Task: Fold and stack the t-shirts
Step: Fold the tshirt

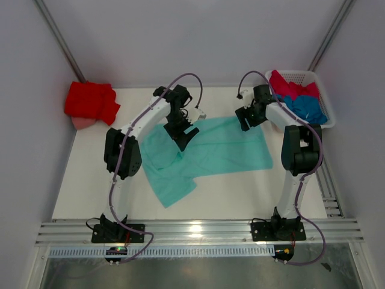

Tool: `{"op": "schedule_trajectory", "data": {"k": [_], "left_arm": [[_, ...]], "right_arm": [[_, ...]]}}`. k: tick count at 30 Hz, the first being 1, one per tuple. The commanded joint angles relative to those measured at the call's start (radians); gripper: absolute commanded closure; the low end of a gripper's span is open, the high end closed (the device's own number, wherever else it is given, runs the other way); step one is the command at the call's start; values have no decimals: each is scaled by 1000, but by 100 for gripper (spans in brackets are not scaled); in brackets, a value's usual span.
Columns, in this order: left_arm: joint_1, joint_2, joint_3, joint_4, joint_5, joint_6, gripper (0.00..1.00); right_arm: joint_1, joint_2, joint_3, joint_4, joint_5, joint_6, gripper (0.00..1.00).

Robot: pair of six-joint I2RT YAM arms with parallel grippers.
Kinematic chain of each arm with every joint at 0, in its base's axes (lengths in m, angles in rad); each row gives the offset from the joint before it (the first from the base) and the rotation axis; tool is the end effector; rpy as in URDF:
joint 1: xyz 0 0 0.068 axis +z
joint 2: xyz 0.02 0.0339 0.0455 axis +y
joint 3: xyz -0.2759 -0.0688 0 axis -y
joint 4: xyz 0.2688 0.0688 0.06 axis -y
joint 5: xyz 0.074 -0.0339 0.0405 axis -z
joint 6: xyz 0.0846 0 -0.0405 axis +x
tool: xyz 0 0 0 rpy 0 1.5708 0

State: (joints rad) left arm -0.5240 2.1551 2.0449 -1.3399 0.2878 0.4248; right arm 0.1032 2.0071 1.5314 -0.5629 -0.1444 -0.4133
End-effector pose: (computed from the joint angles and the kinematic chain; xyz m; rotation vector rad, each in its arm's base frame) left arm 0.3903 -0.2533 0.2197 1.3955 2.6601 -0.4437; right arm 0.4792 0.0619 0.1579 -0.7118 2.4944 0.0762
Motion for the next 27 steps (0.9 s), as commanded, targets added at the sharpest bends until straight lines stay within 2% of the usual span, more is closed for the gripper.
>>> {"op": "schedule_trajectory", "data": {"k": [1, 12, 16, 19, 27], "left_arm": [[-1, 44, 21, -13, 63, 25, 16], [-1, 103, 5, 22, 91, 32, 16], [2, 101, -25, 39, 80, 40, 16], [10, 106, -28, 39, 86, 51, 16], [41, 118, -43, 50, 87, 60, 16]], "right_arm": [[3, -15, 4, -5, 20, -12, 26], [1, 64, 44, -51, 23, -4, 26], [1, 71, 41, -60, 78, -21, 26], [1, 78, 33, -63, 179, -32, 26], [-20, 111, 49, -72, 236, -22, 26]]}}
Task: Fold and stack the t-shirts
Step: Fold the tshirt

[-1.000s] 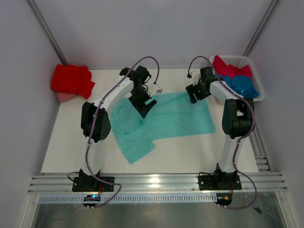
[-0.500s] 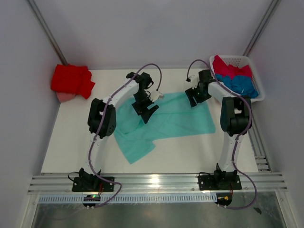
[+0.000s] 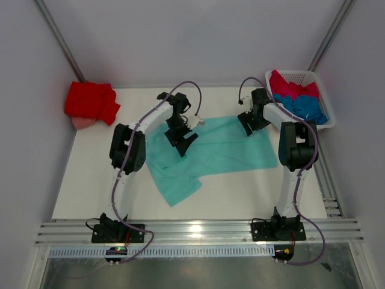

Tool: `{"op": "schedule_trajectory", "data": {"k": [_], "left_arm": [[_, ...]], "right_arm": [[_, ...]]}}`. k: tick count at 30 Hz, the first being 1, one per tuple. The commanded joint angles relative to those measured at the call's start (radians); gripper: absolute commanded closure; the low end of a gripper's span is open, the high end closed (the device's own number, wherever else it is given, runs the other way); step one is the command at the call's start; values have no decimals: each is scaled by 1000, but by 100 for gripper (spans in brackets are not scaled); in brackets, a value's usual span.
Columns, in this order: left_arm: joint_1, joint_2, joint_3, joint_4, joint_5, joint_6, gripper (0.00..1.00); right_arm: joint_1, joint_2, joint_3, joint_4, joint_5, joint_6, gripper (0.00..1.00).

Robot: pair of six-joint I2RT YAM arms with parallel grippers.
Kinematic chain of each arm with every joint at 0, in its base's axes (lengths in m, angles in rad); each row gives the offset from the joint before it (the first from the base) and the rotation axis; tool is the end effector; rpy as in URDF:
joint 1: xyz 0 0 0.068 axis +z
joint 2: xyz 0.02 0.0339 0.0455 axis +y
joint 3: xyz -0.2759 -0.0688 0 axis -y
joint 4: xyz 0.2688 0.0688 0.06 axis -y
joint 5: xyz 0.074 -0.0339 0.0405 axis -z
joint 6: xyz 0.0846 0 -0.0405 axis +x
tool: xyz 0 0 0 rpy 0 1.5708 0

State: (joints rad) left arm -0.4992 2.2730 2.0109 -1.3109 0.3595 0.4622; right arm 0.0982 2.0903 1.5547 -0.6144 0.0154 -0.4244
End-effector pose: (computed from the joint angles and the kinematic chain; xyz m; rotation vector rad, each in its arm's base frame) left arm 0.4011 -0.2526 0.1592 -1.4247 -2.7333 0.5599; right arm 0.4813 0.0461 0.1227 -0.7000 2.6351 -0.1153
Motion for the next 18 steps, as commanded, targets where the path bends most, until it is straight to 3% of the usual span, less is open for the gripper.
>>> {"op": "schedule_trajectory", "data": {"k": [1, 9, 18], "left_arm": [[21, 0, -14, 25, 7, 24, 16], [60, -36, -115, 263, -148, -56, 16], [65, 34, -15, 292, -177, -66, 16]], "right_arm": [[-15, 27, 28, -22, 75, -11, 26], [-15, -16, 50, -36, 0, 4, 26], [-14, -70, 113, -53, -120, 26, 26]]}}
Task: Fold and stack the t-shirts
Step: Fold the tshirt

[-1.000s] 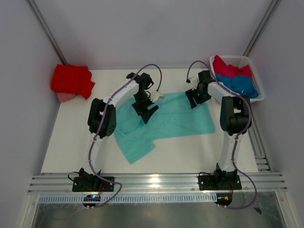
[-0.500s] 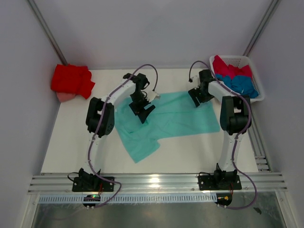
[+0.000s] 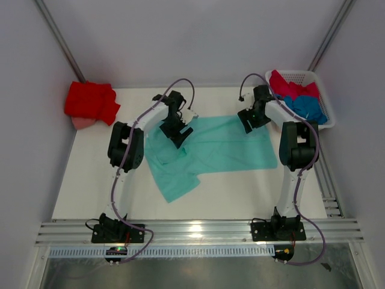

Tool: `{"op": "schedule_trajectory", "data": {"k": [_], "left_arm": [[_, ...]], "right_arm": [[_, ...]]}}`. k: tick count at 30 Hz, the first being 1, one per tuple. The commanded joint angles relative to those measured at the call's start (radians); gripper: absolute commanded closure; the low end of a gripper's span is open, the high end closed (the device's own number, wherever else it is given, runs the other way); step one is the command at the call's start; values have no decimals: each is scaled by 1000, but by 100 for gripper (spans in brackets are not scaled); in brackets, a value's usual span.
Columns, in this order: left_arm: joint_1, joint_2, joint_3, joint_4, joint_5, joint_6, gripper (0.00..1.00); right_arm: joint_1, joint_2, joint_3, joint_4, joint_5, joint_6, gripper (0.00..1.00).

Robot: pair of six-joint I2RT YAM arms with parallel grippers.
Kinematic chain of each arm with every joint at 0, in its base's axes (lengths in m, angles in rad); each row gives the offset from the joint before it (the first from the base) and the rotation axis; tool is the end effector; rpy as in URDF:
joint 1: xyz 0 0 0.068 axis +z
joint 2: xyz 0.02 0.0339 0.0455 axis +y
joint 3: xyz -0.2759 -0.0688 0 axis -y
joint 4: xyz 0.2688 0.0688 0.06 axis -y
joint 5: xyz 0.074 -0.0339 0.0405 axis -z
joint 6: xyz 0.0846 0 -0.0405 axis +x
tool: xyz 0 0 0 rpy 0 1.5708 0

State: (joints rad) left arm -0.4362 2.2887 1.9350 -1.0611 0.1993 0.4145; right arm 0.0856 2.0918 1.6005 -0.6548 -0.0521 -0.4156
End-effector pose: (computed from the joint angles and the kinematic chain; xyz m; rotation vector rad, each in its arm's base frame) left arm 0.4450 -0.2259 0.1295 1.2481 2.6988 -0.2998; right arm 0.4858 0.0461 0.1345 -0.6878 2.6256 -0.0264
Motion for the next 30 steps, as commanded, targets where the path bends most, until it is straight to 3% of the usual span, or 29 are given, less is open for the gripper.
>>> {"op": "schedule_trajectory", "data": {"k": [1, 12, 30], "left_arm": [[1, 31, 73, 33, -14, -17, 16], [22, 12, 81, 44, -47, -9, 16], [80, 43, 85, 86, -66, -19, 15]], "right_arm": [[-1, -72, 78, -23, -52, 18, 26], [-1, 3, 187, -17, -71, 57, 26], [-1, 68, 136, -3, -81, 34, 26]]}}
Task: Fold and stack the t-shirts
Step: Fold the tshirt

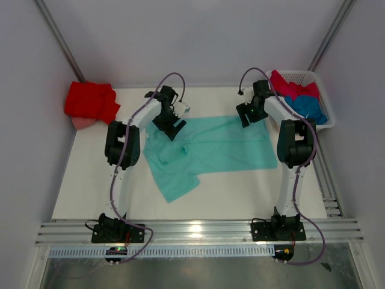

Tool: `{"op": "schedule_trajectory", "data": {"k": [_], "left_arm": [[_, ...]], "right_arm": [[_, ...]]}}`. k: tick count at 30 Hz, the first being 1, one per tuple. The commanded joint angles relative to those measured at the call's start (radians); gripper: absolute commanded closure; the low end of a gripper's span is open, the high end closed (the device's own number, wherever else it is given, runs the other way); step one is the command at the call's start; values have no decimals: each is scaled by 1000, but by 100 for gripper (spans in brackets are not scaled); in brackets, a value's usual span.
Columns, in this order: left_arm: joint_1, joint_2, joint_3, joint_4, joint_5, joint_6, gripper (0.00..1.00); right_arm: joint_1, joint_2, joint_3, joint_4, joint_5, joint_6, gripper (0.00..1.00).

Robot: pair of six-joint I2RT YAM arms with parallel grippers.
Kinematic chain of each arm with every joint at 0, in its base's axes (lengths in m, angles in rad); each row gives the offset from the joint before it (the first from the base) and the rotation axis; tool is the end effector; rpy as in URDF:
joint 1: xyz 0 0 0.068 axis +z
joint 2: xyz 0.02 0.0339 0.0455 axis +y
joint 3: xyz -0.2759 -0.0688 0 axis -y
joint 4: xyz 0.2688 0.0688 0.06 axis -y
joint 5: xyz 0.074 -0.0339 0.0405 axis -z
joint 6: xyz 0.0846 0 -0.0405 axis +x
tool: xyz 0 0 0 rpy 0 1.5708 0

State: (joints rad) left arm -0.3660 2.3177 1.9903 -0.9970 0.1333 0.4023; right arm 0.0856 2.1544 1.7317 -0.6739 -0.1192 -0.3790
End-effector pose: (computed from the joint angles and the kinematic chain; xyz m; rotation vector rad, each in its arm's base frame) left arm 0.4813 -0.1965 0.1332 1.1042 2.6679 -0.1862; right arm 0.5112 0.0540 0.1476 -0.6485 2.5749 0.0629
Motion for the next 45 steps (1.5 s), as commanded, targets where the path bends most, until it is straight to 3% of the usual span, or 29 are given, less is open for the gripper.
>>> {"op": "schedule_trajectory", "data": {"k": [1, 22, 45], "left_arm": [[12, 19, 28, 21, 2, -6, 15], [111, 22, -48, 3, -12, 49, 16], [156, -7, -110, 6, -52, 98, 16]], "right_arm": [[-3, 8, 5, 16, -5, -4, 25], [-7, 28, -49, 39, 184, -38, 26], [-60, -62, -165, 50, 266, -75, 26]]}}
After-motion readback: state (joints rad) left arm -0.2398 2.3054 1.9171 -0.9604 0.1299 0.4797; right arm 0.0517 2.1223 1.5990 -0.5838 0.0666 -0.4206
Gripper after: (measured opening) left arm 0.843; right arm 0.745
